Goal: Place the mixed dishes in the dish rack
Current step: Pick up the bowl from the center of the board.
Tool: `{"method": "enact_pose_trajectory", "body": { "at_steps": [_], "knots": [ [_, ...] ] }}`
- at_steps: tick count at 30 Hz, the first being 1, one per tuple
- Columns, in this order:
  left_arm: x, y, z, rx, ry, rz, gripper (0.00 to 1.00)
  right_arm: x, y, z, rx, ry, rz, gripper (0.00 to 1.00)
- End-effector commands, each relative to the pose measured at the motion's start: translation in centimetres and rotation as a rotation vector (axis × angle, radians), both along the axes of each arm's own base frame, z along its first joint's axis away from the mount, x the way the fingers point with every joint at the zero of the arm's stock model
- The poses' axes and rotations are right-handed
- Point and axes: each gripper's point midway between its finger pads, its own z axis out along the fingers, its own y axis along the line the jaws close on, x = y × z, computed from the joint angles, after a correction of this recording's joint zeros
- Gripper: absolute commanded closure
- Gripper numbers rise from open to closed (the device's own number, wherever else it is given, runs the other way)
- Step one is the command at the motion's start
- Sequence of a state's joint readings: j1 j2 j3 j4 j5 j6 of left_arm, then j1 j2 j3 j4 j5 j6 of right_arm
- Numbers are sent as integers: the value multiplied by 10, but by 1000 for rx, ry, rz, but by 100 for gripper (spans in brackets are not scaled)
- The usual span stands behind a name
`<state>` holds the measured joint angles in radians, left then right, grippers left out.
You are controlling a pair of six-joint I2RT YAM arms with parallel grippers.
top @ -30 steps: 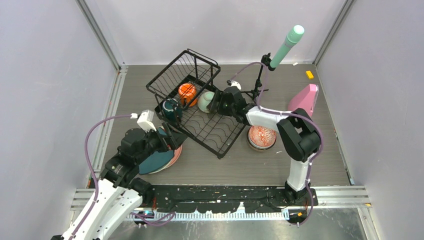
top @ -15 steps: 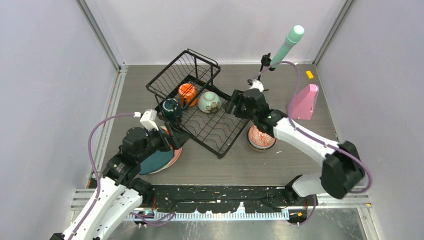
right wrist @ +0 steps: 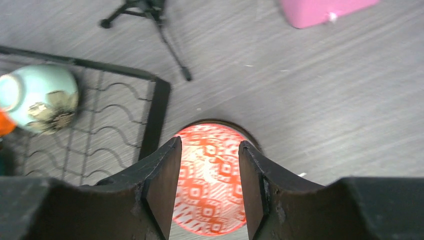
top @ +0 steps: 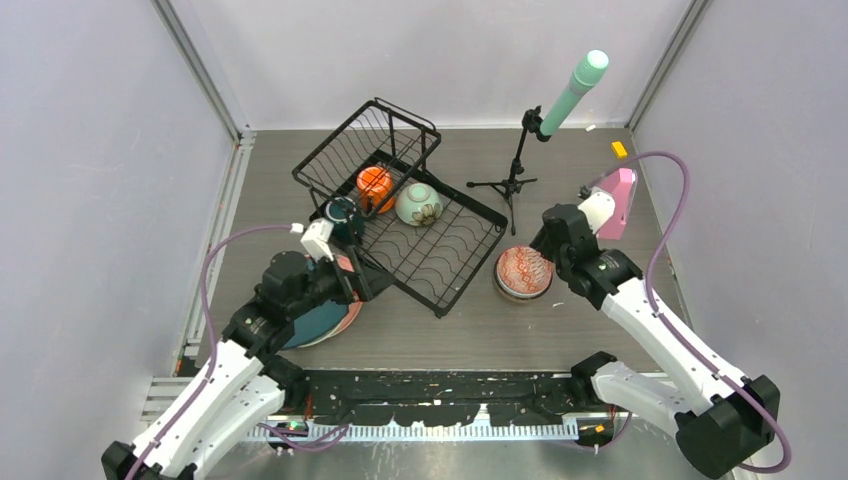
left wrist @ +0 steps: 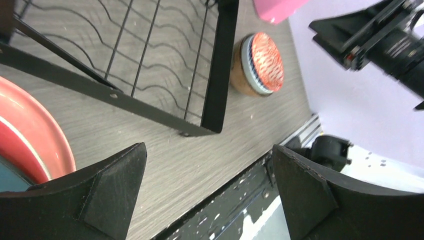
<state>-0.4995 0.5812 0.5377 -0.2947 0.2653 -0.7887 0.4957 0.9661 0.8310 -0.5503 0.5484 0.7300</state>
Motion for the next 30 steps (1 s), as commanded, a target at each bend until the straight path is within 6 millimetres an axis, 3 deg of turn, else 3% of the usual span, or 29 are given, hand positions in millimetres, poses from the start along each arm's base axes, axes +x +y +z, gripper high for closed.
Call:
{"method": "enact_pose_trajectory", "body": {
  "at_steps": [1, 11, 23, 30],
  "knots": [
    [-5, -20, 23, 19, -70, -86, 2, -18, -28, -22, -5, 117, -96, 49],
    [-8, -49, 13, 258, -132, -122, 2, -23, -27, -53, 74, 261, -79, 56],
    [-7, -78, 15, 355, -177, -177, 2, -26, -28, -83, 14, 368, -58, 64],
    [-2, -88, 18, 428, -213, -192, 2, -26, -28, -91, -2, 394, -47, 70]
  ]
}}
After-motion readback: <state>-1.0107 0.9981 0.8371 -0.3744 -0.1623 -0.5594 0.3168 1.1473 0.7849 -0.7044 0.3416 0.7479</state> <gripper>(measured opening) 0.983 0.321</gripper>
